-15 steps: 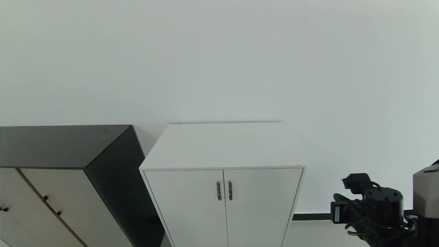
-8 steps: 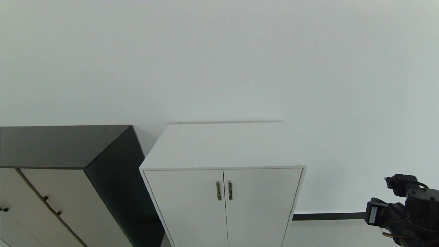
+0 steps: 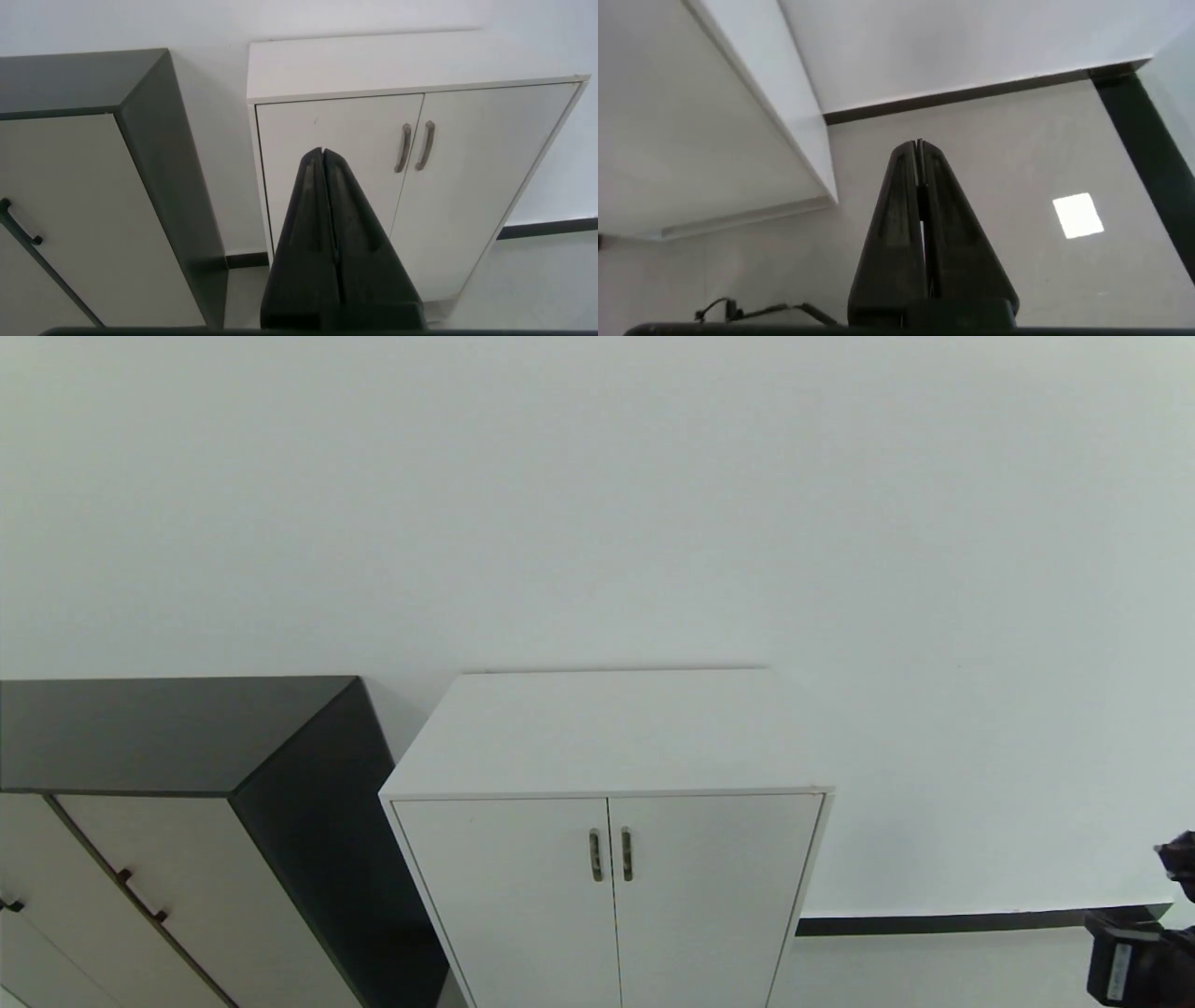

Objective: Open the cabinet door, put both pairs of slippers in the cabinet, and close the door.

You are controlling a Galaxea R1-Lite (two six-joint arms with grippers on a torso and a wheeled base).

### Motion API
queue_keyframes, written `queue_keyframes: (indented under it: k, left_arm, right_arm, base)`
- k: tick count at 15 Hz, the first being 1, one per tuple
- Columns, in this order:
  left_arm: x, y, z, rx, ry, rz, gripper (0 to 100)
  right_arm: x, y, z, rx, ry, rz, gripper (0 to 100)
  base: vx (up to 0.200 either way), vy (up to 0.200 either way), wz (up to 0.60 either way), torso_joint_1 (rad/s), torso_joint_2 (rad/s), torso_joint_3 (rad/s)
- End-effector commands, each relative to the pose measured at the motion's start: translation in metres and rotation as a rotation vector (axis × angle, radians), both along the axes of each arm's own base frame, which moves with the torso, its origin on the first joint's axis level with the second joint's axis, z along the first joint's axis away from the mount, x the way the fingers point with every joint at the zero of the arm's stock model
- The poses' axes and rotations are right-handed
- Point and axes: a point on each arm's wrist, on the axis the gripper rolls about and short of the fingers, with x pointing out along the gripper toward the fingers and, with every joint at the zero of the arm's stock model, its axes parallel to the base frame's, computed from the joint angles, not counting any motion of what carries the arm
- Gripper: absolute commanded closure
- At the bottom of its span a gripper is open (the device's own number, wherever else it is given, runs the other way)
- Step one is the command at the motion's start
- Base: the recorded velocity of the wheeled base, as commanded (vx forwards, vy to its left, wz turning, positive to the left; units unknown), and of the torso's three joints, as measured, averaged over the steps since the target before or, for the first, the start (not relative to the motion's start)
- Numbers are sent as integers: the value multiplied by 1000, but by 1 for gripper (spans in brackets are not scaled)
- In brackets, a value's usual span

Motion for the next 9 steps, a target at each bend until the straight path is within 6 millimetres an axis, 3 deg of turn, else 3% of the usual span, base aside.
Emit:
queue_keyframes:
  k: [1, 3, 4, 6, 9]
  left_arm:
    - [0, 0, 0, 1, 1, 0, 100]
    - [0, 0, 0, 1, 1, 0, 100]
    - [0, 0, 0, 1, 1, 0, 100]
    - [0, 0, 0, 1, 1, 0, 100]
    - [0, 0, 0, 1, 1, 0, 100]
  right_arm:
    - [-63, -8, 19, 47, -136, 100, 100]
    - [-91, -12, 14, 46, -171, 128, 100]
    - [-113, -15, 6, 39, -204, 165, 100]
    - [-137, -19, -9, -22, -248, 227, 100]
    - [-149, -21, -9, -21, -312, 263, 100]
  base:
    - [0, 0, 0, 0, 0, 0]
    - [0, 0, 0, 0, 0, 0]
    - [0, 0, 0, 0, 0, 0]
    - [0, 0, 0, 0, 0, 0]
    - [0, 0, 0, 0, 0, 0]
